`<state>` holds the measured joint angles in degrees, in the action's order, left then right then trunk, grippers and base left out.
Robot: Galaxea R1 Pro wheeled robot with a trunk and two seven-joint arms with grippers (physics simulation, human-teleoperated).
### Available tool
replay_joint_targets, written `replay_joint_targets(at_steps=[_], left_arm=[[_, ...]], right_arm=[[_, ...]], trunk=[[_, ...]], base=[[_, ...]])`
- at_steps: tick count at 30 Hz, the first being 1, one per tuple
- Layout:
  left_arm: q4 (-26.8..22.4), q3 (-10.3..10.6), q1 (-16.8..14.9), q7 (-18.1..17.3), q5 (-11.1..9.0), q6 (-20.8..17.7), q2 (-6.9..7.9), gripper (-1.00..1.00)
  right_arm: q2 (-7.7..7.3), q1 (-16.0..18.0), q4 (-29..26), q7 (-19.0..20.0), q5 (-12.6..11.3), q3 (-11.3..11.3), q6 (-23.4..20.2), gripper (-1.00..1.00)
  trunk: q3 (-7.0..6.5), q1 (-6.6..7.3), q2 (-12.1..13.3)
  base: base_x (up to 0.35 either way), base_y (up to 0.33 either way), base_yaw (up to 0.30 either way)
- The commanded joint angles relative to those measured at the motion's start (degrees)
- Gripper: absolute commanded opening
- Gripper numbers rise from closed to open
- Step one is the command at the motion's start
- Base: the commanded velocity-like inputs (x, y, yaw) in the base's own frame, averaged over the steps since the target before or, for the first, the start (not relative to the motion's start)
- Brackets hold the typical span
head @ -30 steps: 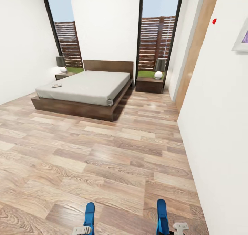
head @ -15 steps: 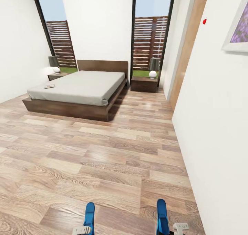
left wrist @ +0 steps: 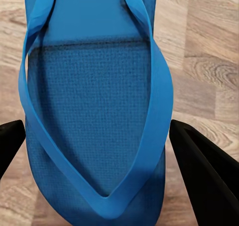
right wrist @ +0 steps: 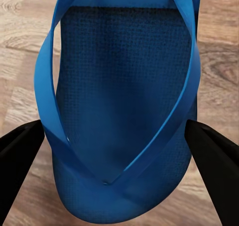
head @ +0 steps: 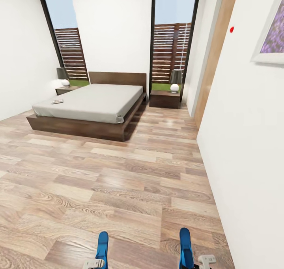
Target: In the bedroom, move the book from the bed onto either nightstand, and place the two sandals side by side next to the bed.
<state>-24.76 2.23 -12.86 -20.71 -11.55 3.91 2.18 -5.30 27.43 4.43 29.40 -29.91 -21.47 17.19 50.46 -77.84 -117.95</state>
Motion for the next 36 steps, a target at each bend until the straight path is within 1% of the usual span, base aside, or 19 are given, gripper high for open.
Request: replay_joint_targets(at_steps=[1, 19, 26, 36], left_arm=[[0.06, 0.24, -0.05, -0.12, -0.50, 0.14, 0.04, -1.00], [0.06, 0.23, -0.04, -0.12, -0.52, 0.14, 0.05, -1.00], [0.06, 0.23, -0.04, -0.12, -0.54, 0.14, 0.08, -1.00], [0.06, 0.23, -0.05, -0.12, -0.49, 0.14, 0.05, -1.00]], right_arm=[[0.03, 0.08, 0.25, 0.39, -0.59, -0.51, 0.30, -1.00], [0.02, 0.08, 0.26, 0.39, -0.59, -0.50, 0.30, -1.00], [0.02, 0.08, 0.24, 0.39, -0.59, -0.51, 0.30, -1.00], [0.03, 0.08, 0.25, 0.39, -0.59, -0.50, 0.30, -1.00]], trunk=[[-0.05, 0.01, -0.02], [-1.69, 0.01, -0.02], [-1.93, 0.01, -0.02], [-2.75, 0.01, -0.02]], base=[[0.000, 0.000, 0.000], [0.000, 0.000, 0.000], [0.000, 0.000, 0.000], [0.000, 0.000, 0.000]])
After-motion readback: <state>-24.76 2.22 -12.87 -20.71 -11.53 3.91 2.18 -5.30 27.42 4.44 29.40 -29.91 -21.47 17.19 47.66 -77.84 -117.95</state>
